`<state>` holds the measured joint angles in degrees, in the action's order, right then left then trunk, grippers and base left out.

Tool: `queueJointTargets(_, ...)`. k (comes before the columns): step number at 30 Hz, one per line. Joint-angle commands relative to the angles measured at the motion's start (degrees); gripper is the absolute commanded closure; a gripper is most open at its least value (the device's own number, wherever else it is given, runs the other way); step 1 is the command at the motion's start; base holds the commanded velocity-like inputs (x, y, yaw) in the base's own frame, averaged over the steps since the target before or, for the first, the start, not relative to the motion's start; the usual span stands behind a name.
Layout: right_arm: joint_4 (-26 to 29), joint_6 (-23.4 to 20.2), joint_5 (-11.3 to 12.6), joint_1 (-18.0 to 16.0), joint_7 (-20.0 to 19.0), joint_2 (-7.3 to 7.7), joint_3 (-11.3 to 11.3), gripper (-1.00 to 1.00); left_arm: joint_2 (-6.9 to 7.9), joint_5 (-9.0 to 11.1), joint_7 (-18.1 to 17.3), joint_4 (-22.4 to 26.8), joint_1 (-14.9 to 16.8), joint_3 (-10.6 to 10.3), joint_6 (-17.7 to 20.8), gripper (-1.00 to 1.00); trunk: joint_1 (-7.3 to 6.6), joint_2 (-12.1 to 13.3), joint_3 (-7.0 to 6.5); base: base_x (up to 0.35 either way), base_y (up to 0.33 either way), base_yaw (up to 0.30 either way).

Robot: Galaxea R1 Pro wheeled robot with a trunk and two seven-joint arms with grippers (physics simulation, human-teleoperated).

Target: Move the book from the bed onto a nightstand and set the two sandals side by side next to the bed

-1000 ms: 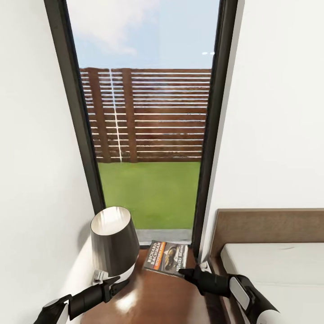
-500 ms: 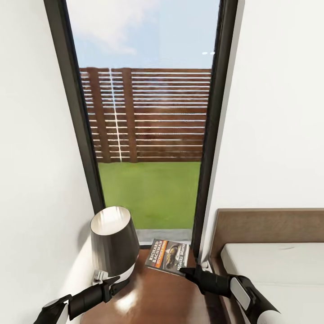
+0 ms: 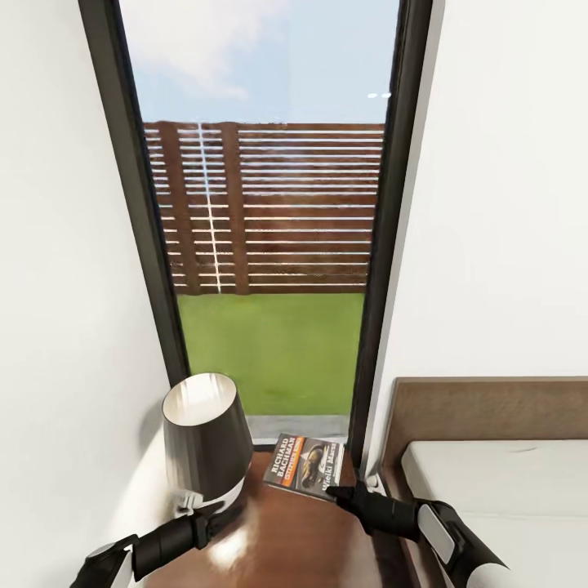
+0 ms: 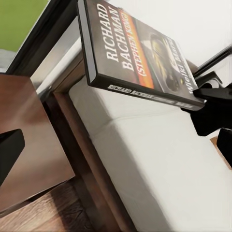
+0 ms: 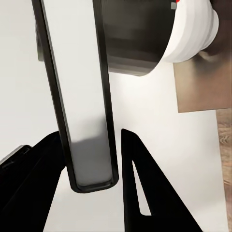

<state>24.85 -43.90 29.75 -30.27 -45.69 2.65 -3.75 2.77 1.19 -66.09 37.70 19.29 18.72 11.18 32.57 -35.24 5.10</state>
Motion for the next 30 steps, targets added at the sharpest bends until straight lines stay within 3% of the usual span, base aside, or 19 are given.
queueJointTargets(1, -0.05, -0.31, -0.01, -0.05, -0.13, -0.03, -0.21, 1.00, -0.19, 0.13, -0.26, 0.00, 0.05, 0.08, 0.60, -1.00, 0.25, -0.51, 0.29, 0.000, 0.000, 0.000)
queueJointTargets(8, -0.21, -0.31, -0.04, -0.05, 0.97, -0.11, -0.16, 1.00, -0.54, 0.12, -0.26, 0.00, 0.05, -0.03, 0.67, -1.00, 1.78, -3.32, 1.55, 0.000, 0.000, 0.000)
queueJointTargets(13, -0.24, -0.28, 0.01, -0.05, 8.78, -0.94, -0.05, 1.00, -0.57, 0.12, -0.33, 0.00, 0.05, -0.08, 0.68, -1.00, 2.88, -5.32, 2.45, 0.000, 0.000, 0.000)
queueJointTargets(16, -0.21, -0.30, 0.16, -0.05, 10.93, -1.62, -0.04, 1.00, -0.57, 0.09, -0.41, 0.00, 0.05, -0.09, 0.69, -1.00, 3.54, -6.53, 2.98, 0.000, 0.000, 0.000)
queueJointTargets(25, -0.09, -0.80, 0.36, -0.05, 11.15, -1.75, -0.11, 1.00, -0.57, 0.12, -0.50, 0.00, 0.05, -0.01, 0.69, -1.00, 5.52, -10.14, 4.60, 0.000, 0.000, 0.000)
queueJointTargets(28, -0.03, -1.03, 1.86, -0.05, 11.03, -1.66, -0.18, 1.00, -0.57, 0.12, -0.56, 0.00, 0.05, 0.03, 0.69, -1.00, 6.18, -11.34, 5.14, 0.000, 0.000, 0.000)
queueJointTargets(30, 0.00, -1.29, 4.08, -0.05, 11.00, -1.62, -0.18, 1.00, -0.57, 0.12, -0.56, 0.00, 0.05, 0.05, 0.69, -1.00, 6.61, -12.14, 5.50, 0.000, 0.000, 0.000)
